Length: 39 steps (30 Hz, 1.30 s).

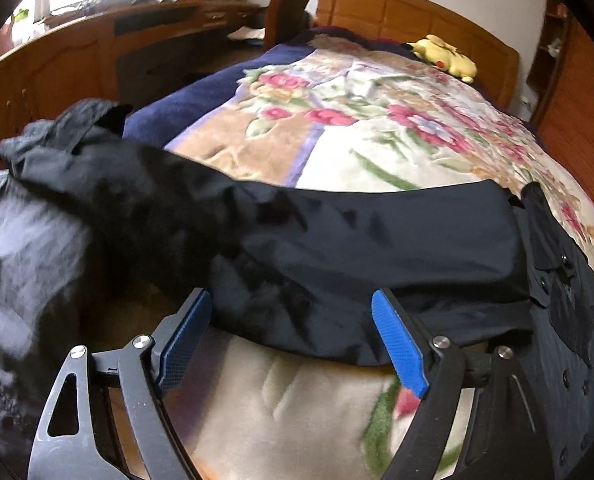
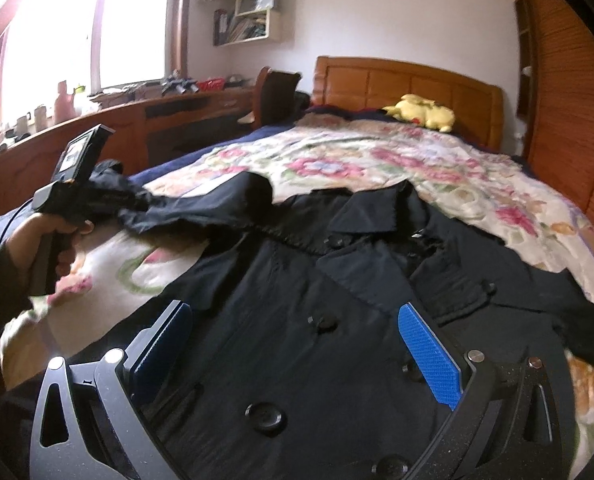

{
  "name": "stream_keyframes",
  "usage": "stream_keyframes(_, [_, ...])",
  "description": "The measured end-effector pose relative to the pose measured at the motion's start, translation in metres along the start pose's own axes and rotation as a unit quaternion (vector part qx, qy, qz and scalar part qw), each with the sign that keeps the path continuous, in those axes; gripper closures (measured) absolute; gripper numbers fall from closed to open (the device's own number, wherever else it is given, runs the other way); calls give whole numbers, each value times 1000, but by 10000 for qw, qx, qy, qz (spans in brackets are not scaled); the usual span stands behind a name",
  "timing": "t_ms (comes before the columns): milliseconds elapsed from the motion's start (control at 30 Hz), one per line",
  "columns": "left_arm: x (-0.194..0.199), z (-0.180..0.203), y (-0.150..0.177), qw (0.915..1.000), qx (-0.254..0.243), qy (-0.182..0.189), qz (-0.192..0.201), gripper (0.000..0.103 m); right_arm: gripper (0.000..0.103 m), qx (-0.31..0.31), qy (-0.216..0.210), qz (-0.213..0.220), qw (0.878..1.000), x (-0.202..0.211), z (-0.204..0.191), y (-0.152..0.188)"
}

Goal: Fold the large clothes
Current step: 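Reach the left tool to the coat sleeve cuff and close on it, then lift the held sleeve with the left tool and fold it across the coat front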

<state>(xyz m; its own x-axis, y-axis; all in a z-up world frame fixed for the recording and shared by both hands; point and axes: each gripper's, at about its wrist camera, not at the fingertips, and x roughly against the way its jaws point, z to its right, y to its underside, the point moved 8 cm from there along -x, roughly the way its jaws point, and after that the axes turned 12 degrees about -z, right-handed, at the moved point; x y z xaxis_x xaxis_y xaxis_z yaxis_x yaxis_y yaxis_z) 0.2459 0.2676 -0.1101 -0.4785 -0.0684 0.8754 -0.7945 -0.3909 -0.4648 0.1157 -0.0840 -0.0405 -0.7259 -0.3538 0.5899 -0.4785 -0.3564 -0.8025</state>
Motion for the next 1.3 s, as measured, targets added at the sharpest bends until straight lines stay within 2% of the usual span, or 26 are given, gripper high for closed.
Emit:
stream_keyframes(100, [-5, -3, 1, 10000, 27, -82, -42, 20, 0, 49, -73, -109, 9999, -1, -1, 2])
stream_keyframes(400, [-12, -9, 12, 9977, -70, -644, -218, 20, 0, 150, -60, -102, 9998, 5, -3, 2])
stream_keyframes(600, [-23, -14, 17, 9971, -44, -658, -375, 20, 0, 151, -49, -86, 9998, 4, -4, 2])
stream_keyframes(667, [-21, -12, 13, 9976, -35, -597, -336, 27, 0, 151, -40, -83, 9998, 3, -4, 2])
stream_keyframes(733, [-22, -9, 9, 9982, -59, -473, -359, 53, 0, 153, -42, -87, 9998, 2, -5, 3])
stream_keyframes(767, [-22, -7, 6, 9987, -71, -363, -349, 60, 0, 150, -47, -90, 9998, 2, -5, 3])
stream_keyframes(800, [-23, -5, 4, 9989, -97, -302, -333, 80, 0, 146, -56, -92, 9998, 1, -5, 3])
stream_keyframes(833, [-24, -2, 2, 9987, -181, -320, -343, 91, 0, 137, -65, -95, 9998, 1, -4, 3])
stream_keyframes(933, [-22, 10, 0, 9976, -421, -464, -309, 99, 0, 99, -82, -105, 9999, 1, -2, 3])
stream_keyframes(1100, [19, 48, -3, 9954, -873, -303, 261, 100, 0, 106, -122, -94, 9998, 6, 1, 5])
stream_keyframes(1300, [76, 116, 7, 9860, -1509, 112, 699, 100, 0, -42, 24, 65, 10000, 24, 21, 4])
